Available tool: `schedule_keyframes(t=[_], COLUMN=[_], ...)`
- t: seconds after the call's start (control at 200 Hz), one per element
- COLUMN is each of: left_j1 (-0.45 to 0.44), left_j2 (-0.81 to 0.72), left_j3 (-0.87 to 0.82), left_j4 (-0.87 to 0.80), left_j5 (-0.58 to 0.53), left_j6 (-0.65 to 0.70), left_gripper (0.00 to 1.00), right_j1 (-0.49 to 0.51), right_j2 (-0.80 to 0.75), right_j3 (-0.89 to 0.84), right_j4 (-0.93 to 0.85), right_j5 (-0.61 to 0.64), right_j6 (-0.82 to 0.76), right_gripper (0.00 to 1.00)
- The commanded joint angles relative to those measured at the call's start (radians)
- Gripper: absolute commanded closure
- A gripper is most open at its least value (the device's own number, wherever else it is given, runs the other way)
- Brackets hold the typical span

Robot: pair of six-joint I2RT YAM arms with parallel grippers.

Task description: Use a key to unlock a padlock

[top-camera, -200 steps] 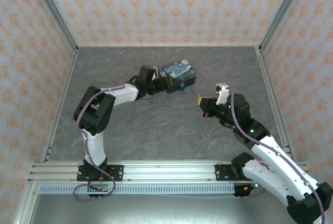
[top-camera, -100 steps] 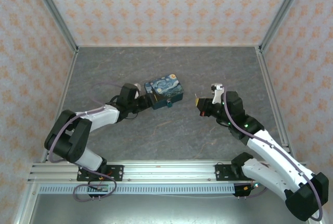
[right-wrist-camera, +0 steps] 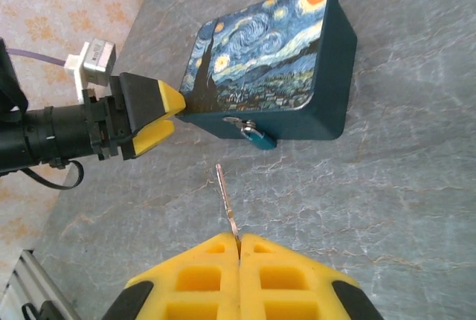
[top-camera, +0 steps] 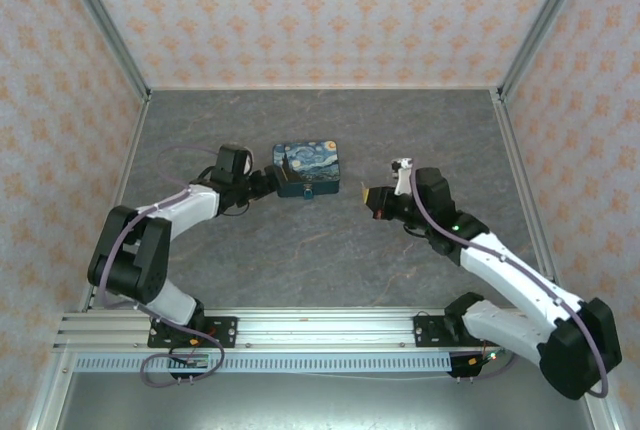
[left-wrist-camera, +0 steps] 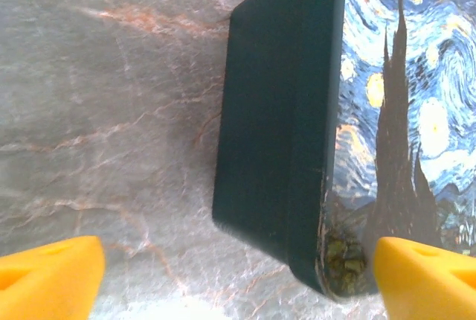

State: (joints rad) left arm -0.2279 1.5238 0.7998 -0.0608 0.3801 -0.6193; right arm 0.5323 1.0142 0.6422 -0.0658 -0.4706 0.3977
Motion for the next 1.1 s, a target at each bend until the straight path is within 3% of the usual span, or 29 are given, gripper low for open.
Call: schedule_keyframes(t=[0.0,0.195,0.345,0.566,0.786,1.096], left_j1=[0.006,0.001,-0.051,-0.178,-0.187,-0.189], left_j2=[-0.117,-0.281,-0.309,-0.195,-0.055,0.045], left_j3=[-0.016,-0.166,-0.264,-0.319,-0.302,-0.258], left_j4=[-0.055,0.096,0.199,0.391,0.518,0.598], left_j5=[-0.045,0.084,0.171,0.149,0.152,0.149], left_j6=[0.072,0.11,0.11,0.09,0.042,0.064], left_gripper=[0.0,0.0,0.01,0.03,0.05,0.1], right_j1=[0.005,0.005,0.005,0.005,0.005,0.005], right_j2=[0.087,0.331,0.506,0.724,0.847,0.894], right_j3=[0.047,0.14,0.25,0.412,0.503,0.468], right_j4=[0.101,0.264,0.303,0.307,0.275,0.241], right_j5=[-0.079,-0.164,-0.181,-0.194,-0.18,-0.148], right_j6=[0.042,0.118,0.148,0.166,0.138,0.135], right_gripper=[1.0,1.0,1.0,1.0,1.0,1.0])
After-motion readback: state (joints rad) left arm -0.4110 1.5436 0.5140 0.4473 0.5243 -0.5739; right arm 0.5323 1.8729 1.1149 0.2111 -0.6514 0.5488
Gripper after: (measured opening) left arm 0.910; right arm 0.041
